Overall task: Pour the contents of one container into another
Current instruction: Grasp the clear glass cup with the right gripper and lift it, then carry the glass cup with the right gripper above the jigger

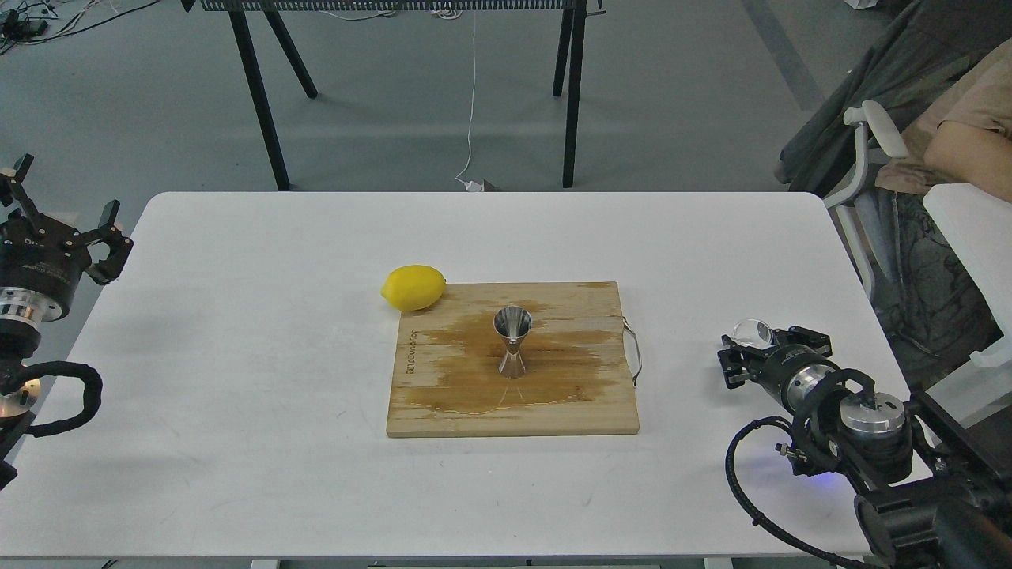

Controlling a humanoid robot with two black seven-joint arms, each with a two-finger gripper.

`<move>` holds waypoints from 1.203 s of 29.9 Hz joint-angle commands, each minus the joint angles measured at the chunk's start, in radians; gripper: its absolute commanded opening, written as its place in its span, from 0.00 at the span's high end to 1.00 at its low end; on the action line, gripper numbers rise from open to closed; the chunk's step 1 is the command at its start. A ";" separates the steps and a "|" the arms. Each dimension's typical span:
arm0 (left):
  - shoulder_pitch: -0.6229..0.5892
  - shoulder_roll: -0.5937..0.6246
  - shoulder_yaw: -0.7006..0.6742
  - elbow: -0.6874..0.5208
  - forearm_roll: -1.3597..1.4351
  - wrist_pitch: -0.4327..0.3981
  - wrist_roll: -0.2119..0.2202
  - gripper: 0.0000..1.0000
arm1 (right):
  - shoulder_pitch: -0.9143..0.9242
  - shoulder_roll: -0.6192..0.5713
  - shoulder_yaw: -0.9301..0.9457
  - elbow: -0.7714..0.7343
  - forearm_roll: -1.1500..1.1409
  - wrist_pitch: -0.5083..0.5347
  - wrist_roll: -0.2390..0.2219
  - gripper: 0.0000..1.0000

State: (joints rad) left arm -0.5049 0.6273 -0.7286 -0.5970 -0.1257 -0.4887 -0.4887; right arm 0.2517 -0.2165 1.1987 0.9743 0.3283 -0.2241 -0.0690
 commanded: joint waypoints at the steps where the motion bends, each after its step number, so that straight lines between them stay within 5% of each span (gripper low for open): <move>1: 0.000 -0.003 0.001 0.014 0.000 0.000 0.000 0.03 | -0.002 -0.001 -0.002 0.000 0.000 0.015 0.000 0.49; 19: 0.012 -0.018 0.000 0.025 0.000 0.000 0.000 0.03 | 0.006 -0.007 -0.004 0.081 -0.014 0.048 0.003 0.50; 27: 0.012 -0.017 0.001 0.025 0.000 0.000 0.000 0.02 | 0.096 -0.001 -0.010 0.202 -0.216 0.046 -0.006 0.51; 36: 0.009 -0.026 0.000 0.025 0.000 0.000 0.000 0.02 | 0.248 0.000 -0.211 0.245 -0.325 0.061 0.000 0.50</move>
State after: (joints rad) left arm -0.4936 0.6070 -0.7285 -0.5721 -0.1258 -0.4887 -0.4887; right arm 0.4583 -0.2173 1.0521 1.2130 0.0470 -0.1754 -0.0708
